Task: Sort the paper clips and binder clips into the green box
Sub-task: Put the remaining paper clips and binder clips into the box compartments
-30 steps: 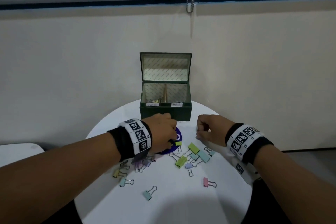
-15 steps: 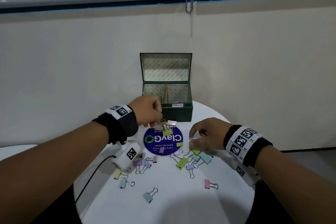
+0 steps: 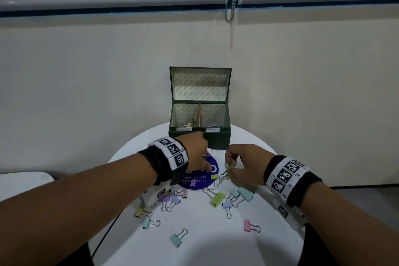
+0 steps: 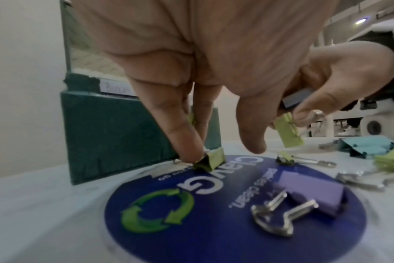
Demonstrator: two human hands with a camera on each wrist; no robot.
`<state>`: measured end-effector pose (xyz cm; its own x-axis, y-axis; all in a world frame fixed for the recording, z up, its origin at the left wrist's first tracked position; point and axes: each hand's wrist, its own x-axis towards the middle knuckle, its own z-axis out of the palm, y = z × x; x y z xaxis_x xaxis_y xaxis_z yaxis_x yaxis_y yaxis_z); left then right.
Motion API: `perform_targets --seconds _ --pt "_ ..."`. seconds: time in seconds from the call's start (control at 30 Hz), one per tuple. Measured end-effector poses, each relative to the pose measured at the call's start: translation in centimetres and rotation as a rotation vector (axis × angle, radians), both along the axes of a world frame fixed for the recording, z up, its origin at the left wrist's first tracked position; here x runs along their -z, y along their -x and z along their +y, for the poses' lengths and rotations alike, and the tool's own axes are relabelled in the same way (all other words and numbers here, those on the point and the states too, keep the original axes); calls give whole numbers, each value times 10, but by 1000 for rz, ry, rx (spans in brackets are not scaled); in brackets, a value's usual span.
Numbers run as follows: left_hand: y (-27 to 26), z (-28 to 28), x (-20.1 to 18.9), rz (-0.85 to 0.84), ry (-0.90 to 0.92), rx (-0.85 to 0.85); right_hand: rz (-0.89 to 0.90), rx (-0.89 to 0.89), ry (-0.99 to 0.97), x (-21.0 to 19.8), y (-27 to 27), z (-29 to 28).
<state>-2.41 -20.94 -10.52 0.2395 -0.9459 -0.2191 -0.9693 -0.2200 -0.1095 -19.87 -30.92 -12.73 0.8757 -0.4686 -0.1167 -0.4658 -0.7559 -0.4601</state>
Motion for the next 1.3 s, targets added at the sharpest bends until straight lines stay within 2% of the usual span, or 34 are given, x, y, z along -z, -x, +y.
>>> perform_targets --seconds 0.23,0.33,0.47,0.53,0.57,0.67,0.73,0.87,1.03,1.2,1.3 --pt "-2 10 0 -89 -89 127 -104 -9 111 3 2 -2" --pt "-3 19 -16 -21 -83 134 -136 -13 130 3 3 -3" --pt "-27 24 -61 260 316 18 -126 -1 148 1 2 -2" --pt "-47 19 -77 290 508 -65 -121 8 156 1 1 -2" --pt "-56 15 -80 255 538 -98 -119 13 160 2 2 -3" --pt "-69 2 -72 89 374 -150 -98 40 161 3 1 -4" --pt "-69 -2 -64 107 317 -166 -80 56 145 2 2 -4" --pt "-74 7 -56 160 389 -154 -88 60 149 -2 3 -1" --pt "-79 56 -39 198 458 -180 -145 0 141 -22 -4 -5" --pt "-80 89 -14 132 209 -337 -341 -13 161 -66 -70 -5" --pt "-74 93 -5 51 137 -408 -383 26 199 -81 -121 2"
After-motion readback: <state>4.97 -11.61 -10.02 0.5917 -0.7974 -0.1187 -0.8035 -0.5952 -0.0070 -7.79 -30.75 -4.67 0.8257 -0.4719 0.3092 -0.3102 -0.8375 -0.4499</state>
